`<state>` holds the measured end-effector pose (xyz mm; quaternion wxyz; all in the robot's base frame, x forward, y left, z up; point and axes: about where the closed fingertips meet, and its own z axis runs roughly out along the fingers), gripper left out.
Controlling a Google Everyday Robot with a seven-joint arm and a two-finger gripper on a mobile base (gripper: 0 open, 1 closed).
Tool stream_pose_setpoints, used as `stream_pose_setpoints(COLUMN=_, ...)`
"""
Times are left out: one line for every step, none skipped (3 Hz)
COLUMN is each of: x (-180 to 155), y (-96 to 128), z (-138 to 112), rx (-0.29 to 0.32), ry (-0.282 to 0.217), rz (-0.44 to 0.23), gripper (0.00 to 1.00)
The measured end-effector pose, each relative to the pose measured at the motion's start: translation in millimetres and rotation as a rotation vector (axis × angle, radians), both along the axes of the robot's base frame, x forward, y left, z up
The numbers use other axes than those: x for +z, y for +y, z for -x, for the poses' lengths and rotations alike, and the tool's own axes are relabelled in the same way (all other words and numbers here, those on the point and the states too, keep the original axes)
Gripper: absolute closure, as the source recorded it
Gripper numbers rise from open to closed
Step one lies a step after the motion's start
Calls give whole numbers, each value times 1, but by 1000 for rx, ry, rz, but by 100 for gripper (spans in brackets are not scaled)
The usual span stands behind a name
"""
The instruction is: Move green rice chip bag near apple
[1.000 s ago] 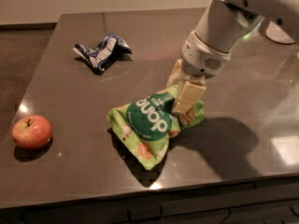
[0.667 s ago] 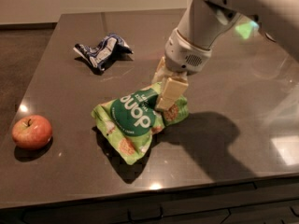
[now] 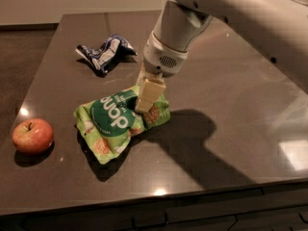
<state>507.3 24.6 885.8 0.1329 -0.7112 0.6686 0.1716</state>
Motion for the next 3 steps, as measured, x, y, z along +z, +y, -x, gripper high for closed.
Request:
stream_pose_setpoints(x=-1, y=16, z=-2, rx=-13, ry=18, rz=9, gripper=100)
stream_pose_setpoints(x=0, y=28, z=-2, rx=-19, ry=37, rz=13, gripper=84)
stream_pose_setpoints(x=2, y=34, z=-2, rx=-23, ry=48, rz=14, gripper=61)
